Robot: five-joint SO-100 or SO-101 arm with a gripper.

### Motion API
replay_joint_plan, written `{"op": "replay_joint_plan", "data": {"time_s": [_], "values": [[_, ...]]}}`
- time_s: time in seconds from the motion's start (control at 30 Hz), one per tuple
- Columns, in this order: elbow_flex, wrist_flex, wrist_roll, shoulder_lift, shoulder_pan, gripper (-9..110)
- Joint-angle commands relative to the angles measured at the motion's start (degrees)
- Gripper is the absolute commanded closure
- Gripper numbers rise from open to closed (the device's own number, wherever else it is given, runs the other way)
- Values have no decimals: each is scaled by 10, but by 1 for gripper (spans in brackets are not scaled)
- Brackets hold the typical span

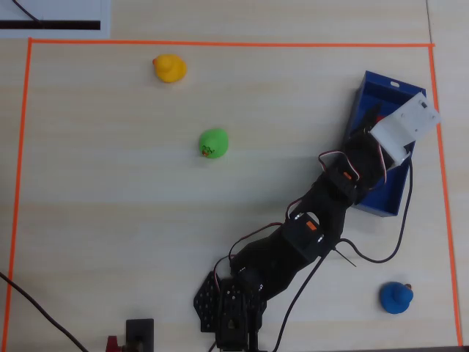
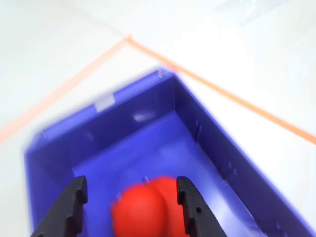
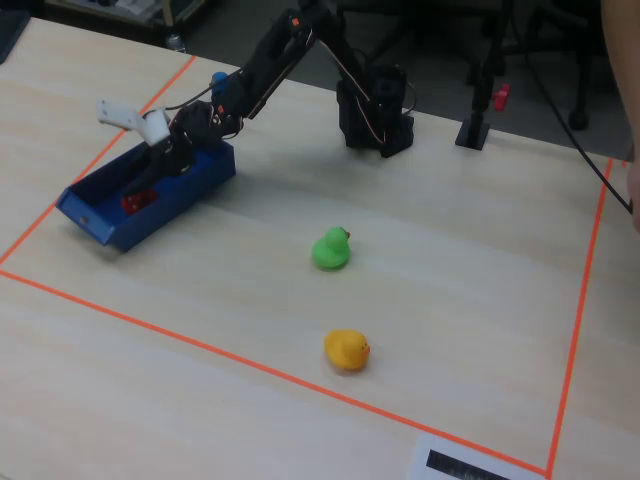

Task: Grasp red duck and put it into box.

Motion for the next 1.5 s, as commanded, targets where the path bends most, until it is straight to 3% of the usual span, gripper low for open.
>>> {"op": "replay_joint_plan", "data": {"time_s": [0.0,0.23,0.4,0.53,0.67,0.83,1.03,1.47], "values": [[-34,10,75,101,8,77],[-23,203,92,260,-17,80],[-2,436,69,410,-76,86],[-25,688,61,500,-143,92],[-57,935,55,568,-237,95],[-24,1146,55,672,-379,96],[185,1173,36,851,-484,100],[490,1053,-40,1068,-517,101]]}}
